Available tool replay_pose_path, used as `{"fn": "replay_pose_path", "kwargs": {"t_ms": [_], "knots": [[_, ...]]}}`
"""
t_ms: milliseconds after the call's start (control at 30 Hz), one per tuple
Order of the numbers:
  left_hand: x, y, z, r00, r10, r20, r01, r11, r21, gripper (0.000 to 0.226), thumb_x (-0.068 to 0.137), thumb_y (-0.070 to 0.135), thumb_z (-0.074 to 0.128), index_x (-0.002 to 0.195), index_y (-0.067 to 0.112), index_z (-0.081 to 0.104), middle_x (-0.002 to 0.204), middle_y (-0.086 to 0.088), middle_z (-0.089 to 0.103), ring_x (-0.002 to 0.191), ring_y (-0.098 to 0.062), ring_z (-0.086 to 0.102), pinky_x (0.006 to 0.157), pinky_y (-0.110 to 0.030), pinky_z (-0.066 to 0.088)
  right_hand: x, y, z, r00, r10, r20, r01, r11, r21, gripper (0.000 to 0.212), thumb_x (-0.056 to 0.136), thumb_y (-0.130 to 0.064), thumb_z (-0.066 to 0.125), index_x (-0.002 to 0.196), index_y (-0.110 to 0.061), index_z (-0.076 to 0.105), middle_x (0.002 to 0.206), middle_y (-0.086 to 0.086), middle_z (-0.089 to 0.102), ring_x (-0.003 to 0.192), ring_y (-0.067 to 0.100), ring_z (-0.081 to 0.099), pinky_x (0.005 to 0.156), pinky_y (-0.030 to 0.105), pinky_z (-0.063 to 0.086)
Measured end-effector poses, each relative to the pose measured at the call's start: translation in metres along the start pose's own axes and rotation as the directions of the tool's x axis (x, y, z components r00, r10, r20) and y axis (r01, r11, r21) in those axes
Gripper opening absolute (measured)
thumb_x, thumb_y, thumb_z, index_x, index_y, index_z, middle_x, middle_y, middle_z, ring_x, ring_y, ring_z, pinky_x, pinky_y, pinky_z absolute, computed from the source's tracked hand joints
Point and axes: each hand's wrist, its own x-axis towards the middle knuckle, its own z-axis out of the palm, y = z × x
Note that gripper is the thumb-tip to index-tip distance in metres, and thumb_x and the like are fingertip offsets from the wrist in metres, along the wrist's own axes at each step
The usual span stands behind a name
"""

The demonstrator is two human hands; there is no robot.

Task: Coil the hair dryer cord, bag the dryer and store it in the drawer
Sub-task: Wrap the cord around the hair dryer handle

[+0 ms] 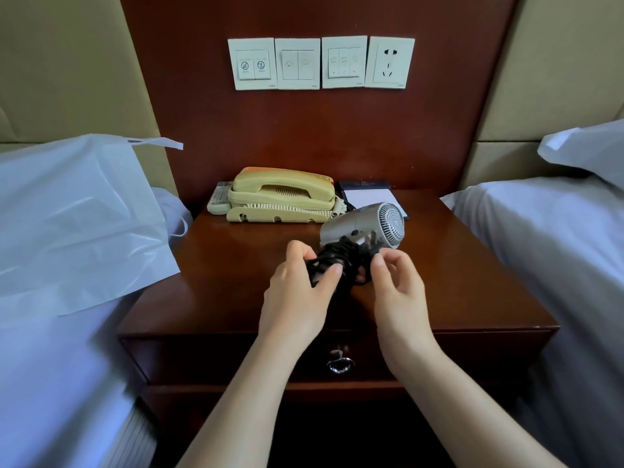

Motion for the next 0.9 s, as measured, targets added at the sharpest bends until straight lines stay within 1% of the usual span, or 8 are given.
{"fn": "replay_pose_path", "kwargs": {"t_ms": [133,367,433,533,600,667,833,900], "knots": [[0.01,0.001,-0.001,1.0,0.006,-0.019,-0.007,0.999,-0.041,0.025,0.087,0.047,0.052,0.099,0.03,0.039,0.1,0.001,0.06,0.082,-0.028,0.067,0.078,-0.047,0.054,0.004,-0.003,-0.003,0.998,-0.045,0.048,0.044,0.998,0.04,0.017,0.098,-0.015,0.041,0.101,-0.011,0.058,0.092,0.003,0.066,0.085,0.012,0.062,0.08,0.025,0.052],[0.006,0.004,-0.004,0.995,-0.103,0.011,0.104,0.976,-0.192,0.024,0.095,0.048,0.035,0.102,0.028,0.044,0.081,0.006,0.053,0.066,-0.004,0.056,0.072,-0.038,0.052,0.009,-0.001,-0.013,0.98,-0.193,0.047,0.198,0.967,-0.16,0.016,0.095,-0.011,0.048,0.106,-0.015,0.059,0.097,0.0,0.067,0.09,0.009,0.063,0.076,0.015,0.048],[0.004,0.003,-0.002,0.996,-0.078,0.049,0.084,0.988,-0.13,0.034,0.087,0.057,0.045,0.111,0.034,0.043,0.091,0.004,0.06,0.072,-0.008,0.065,0.076,-0.037,0.054,0.007,0.0,-0.015,0.95,-0.298,0.098,0.313,0.903,-0.295,0.017,0.094,-0.013,0.051,0.109,-0.016,0.058,0.099,-0.006,0.065,0.094,0.009,0.061,0.08,0.018,0.048],[-0.002,0.004,0.002,0.994,-0.082,0.069,0.079,0.996,0.037,0.054,0.078,0.06,0.054,0.126,0.039,0.04,0.116,0.003,0.063,0.104,-0.025,0.062,0.089,-0.042,0.05,0.002,0.001,-0.014,0.862,-0.436,0.257,0.505,0.712,-0.488,0.025,0.09,-0.02,0.052,0.114,-0.017,0.057,0.098,-0.017,0.056,0.094,0.009,0.056,0.081,0.015,0.042],[-0.005,0.007,0.005,0.997,-0.064,0.037,0.059,0.99,0.132,0.053,0.08,0.056,0.055,0.127,0.039,0.04,0.118,0.005,0.063,0.107,-0.027,0.06,0.087,-0.041,0.05,0.004,0.001,-0.016,0.817,-0.463,0.345,0.571,0.565,-0.595,0.028,0.088,-0.021,0.053,0.115,-0.012,0.057,0.097,-0.01,0.054,0.092,0.01,0.052,0.076,0.012,0.037],[-0.008,0.008,0.007,1.0,-0.001,0.008,0.0,0.974,0.228,0.047,0.08,0.055,0.057,0.122,0.041,0.039,0.113,0.008,0.063,0.101,-0.027,0.061,0.08,-0.039,0.051,0.008,0.002,-0.023,0.814,-0.459,0.355,0.569,0.51,-0.645,0.028,0.088,-0.022,0.054,0.113,-0.01,0.058,0.099,-0.003,0.055,0.093,0.01,0.049,0.074,0.01,0.035],[-0.011,0.012,0.013,0.982,0.19,-0.002,-0.172,0.894,0.413,0.051,0.082,0.051,0.06,0.123,0.039,0.031,0.107,0.007,0.057,0.094,-0.027,0.064,0.069,-0.035,0.051,0.014,0.004,-0.031,0.906,-0.352,0.235,0.423,0.726,-0.542,0.009,0.091,-0.014,0.054,0.098,-0.02,0.053,0.09,-0.015,0.05,0.087,0.011,0.05,0.074,0.006,0.036],[-0.012,0.014,0.016,0.974,0.225,0.011,-0.208,0.877,0.434,0.053,0.085,0.047,0.059,0.126,0.038,0.028,0.107,0.006,0.055,0.095,-0.028,0.063,0.068,-0.034,0.047,0.019,0.005,-0.032,0.942,-0.293,0.161,0.334,0.804,-0.491,0.011,0.092,-0.014,0.052,0.098,-0.023,0.051,0.09,-0.008,0.056,0.088,0.014,0.054,0.073,0.01,0.039]]}}
